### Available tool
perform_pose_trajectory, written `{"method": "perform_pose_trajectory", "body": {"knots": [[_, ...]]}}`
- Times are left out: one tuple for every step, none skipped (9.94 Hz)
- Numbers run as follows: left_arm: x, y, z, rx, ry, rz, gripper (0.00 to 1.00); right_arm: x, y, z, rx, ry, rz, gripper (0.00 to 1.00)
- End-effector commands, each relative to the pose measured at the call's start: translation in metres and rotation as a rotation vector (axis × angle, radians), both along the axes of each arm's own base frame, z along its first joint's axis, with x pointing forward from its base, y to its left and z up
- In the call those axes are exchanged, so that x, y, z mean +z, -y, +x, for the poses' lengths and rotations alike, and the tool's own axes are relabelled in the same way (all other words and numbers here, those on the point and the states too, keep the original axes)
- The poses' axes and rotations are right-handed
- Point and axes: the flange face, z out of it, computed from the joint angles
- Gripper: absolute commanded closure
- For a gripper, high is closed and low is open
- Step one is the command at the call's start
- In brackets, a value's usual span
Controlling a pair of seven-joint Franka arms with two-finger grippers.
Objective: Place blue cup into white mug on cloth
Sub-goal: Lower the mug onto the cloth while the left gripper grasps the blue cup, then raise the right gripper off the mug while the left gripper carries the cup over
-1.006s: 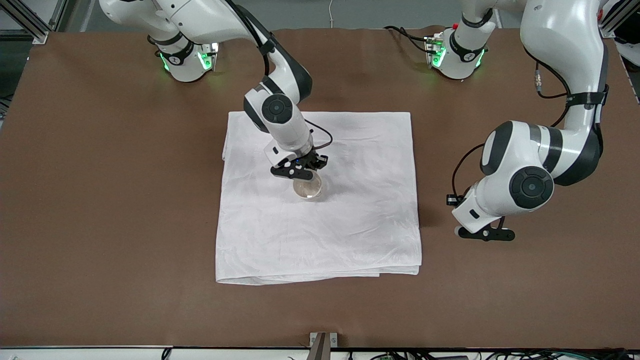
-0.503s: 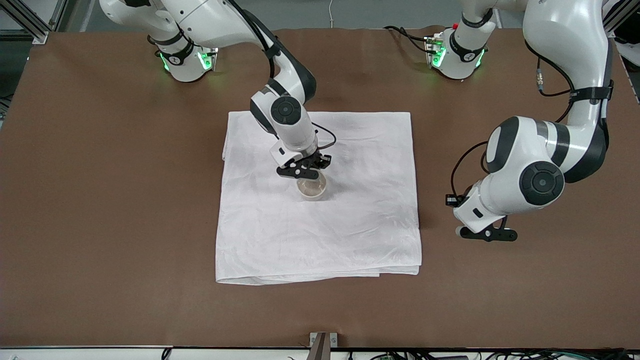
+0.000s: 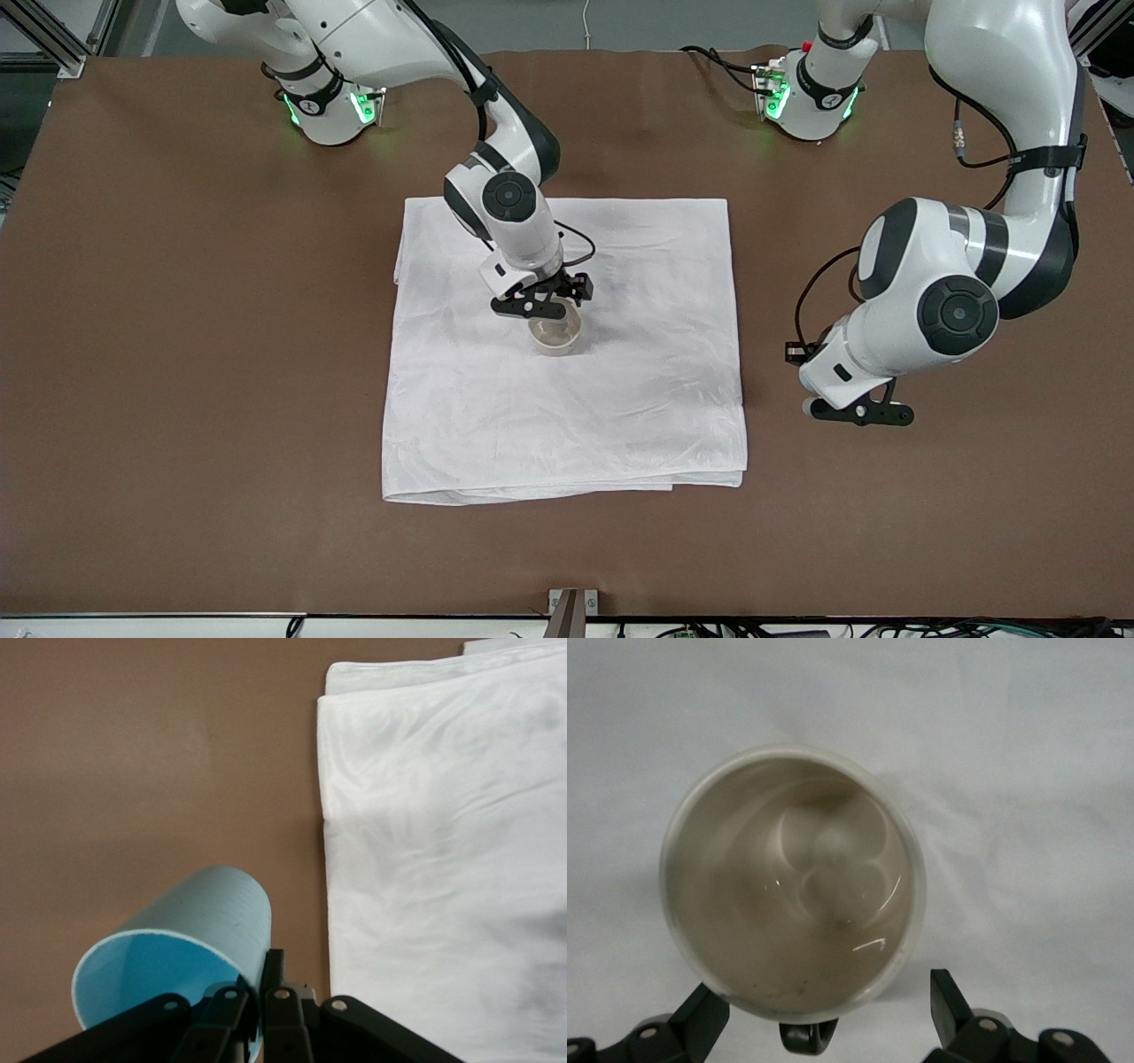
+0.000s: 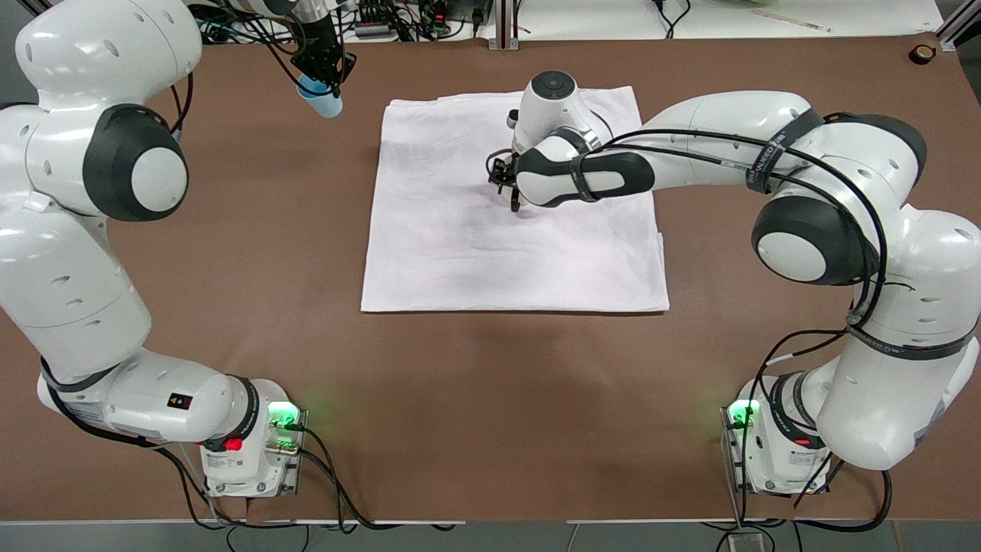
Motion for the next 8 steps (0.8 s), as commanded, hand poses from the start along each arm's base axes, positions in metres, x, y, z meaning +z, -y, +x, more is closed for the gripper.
{"method": "perform_pose_trajectory", "body": {"knots": [[0.023, 0.021, -0.002, -0.023, 0.023, -0.02, 1.0, 0.008, -0.002, -0.002, -0.004, 0.0, -0.018, 0.0], [0.023, 0.039, -0.007, -0.051, 0.025, -0.02, 1.0, 0.033, 0.0, -0.005, -0.004, -0.019, -0.034, 0.0], [0.021, 0.058, -0.012, -0.074, 0.025, -0.018, 1.0, 0.062, 0.007, -0.008, -0.002, -0.04, -0.056, 0.0], [0.021, 0.078, -0.018, -0.083, 0.026, -0.018, 1.0, 0.099, 0.016, -0.011, -0.004, -0.039, -0.059, 0.0], [0.013, 0.097, -0.025, -0.09, 0.015, -0.015, 1.0, 0.132, 0.027, -0.016, -0.009, -0.027, -0.05, 0.0], [0.011, 0.124, -0.036, -0.126, 0.013, -0.02, 1.0, 0.162, 0.048, -0.018, -0.026, -0.013, -0.042, 0.0], [0.016, 0.144, -0.04, -0.144, 0.024, -0.034, 1.0, 0.197, 0.083, -0.011, -0.052, 0.0, -0.037, 0.0], [0.014, 0.176, -0.051, -0.169, 0.022, -0.049, 1.0, 0.233, 0.128, 0.004, -0.04, 0.002, -0.047, 0.0]]}}
